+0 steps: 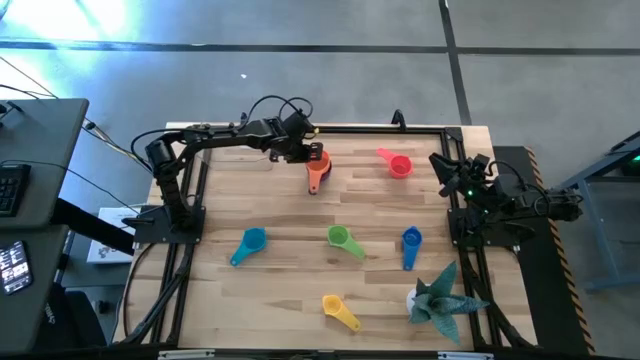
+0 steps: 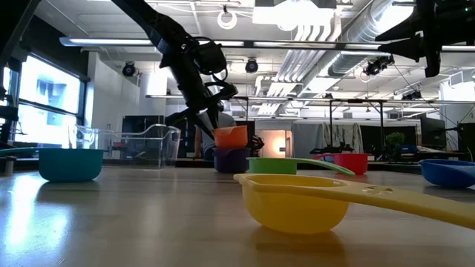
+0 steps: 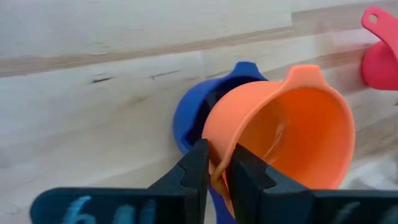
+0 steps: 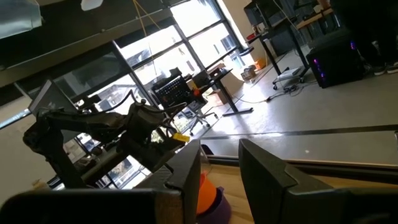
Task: Nest measuring cups in basket
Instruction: Stack the orange measuring cup on top of the purple measuring cup on the table
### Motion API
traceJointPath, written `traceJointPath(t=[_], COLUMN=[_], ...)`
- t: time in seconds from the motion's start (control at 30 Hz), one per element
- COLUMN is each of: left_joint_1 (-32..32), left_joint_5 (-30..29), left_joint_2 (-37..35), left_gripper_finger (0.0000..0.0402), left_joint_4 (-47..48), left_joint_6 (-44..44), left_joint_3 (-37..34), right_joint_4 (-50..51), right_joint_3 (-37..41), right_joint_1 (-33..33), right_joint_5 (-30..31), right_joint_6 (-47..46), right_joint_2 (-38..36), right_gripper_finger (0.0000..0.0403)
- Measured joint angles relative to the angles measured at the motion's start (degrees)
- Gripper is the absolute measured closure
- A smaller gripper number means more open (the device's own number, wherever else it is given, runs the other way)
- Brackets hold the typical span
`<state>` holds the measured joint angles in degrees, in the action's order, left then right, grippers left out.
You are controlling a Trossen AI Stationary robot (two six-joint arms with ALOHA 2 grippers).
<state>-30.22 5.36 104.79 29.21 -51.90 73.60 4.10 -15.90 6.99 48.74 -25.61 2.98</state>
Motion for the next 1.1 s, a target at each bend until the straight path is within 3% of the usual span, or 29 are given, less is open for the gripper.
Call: traceJointPath(t=[0.7,1.1], left_joint_1=[0.0,2.7], left_joint_5=[0.5,0.2], left_joint_2=[0.0,-0.6], left_gripper_finger=[0.0326,0.0326], left_joint_4=[0.4,0.4], left_joint_6=[-1.3,3.3], left_joint_3=[0.0,0.0], right_joint_4=[1.2,1.3], right_joint_3=[0.0,0.0], right_joint_1=[0.0,0.0], right_joint_5=[-2.1,-3.0], right_joint_6=[-0.1,0.0], right_joint_2=[0.0,0.0], right_gripper_finger=[0.0302,0.0302])
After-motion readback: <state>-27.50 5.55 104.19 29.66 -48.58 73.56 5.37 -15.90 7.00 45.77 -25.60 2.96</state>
